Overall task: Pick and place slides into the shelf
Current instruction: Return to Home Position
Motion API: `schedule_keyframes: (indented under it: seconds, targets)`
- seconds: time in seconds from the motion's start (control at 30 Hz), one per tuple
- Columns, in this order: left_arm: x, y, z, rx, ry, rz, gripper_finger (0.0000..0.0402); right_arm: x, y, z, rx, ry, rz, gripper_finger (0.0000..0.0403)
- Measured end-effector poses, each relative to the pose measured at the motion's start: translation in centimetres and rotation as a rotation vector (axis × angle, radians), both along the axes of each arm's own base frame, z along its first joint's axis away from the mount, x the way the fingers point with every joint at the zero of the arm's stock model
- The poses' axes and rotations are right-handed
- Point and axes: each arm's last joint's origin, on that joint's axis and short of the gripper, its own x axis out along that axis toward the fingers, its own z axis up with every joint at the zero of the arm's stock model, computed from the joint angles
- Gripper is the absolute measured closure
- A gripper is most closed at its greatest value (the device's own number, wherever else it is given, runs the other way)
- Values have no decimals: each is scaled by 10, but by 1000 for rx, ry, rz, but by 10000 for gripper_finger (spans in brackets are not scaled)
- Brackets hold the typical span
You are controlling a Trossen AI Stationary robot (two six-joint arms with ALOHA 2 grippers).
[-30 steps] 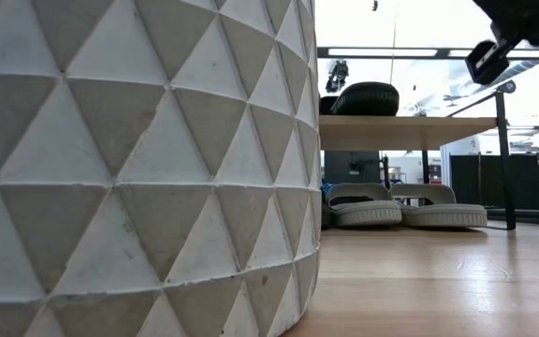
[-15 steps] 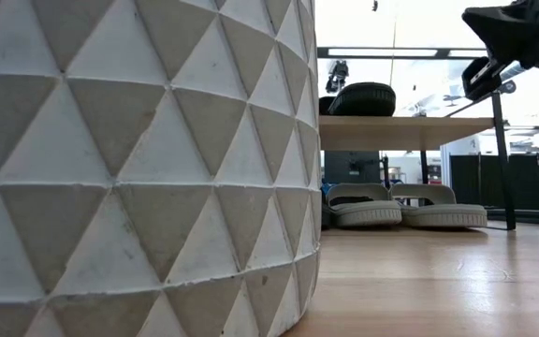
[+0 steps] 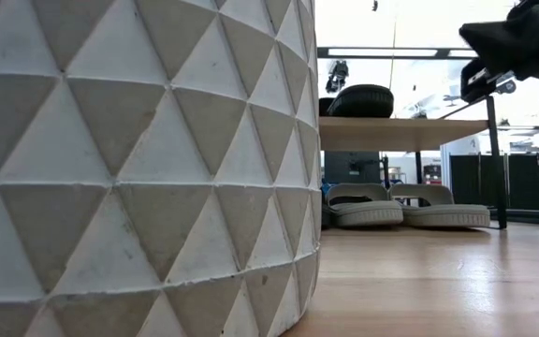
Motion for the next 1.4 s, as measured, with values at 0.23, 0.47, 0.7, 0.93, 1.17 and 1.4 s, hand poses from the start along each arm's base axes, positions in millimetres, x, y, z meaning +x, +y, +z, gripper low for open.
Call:
schedule_keyframes:
  seconds: [0.23,0.47,0.7,0.93,1.17,1.4]
  targets:
    - [3,1,2,7,-22,-11,400,-4,0,13,-280,-192,-94,394]
    - [2,1,4,12,-34,-6,400,-3,0,14,-153,-175,-52,394]
    - [3,1,4,12,-34,-4,400,-3,0,14,32,-151,8,394]
    - [3,1,4,13,-34,-1,400,-3,0,15,52,-151,15,394]
    - [3,1,4,14,-37,-1,400,-4,0,15,52,-152,15,394]
    - [3,1,4,14,-39,-2,400,-4,0,15,50,-154,14,394]
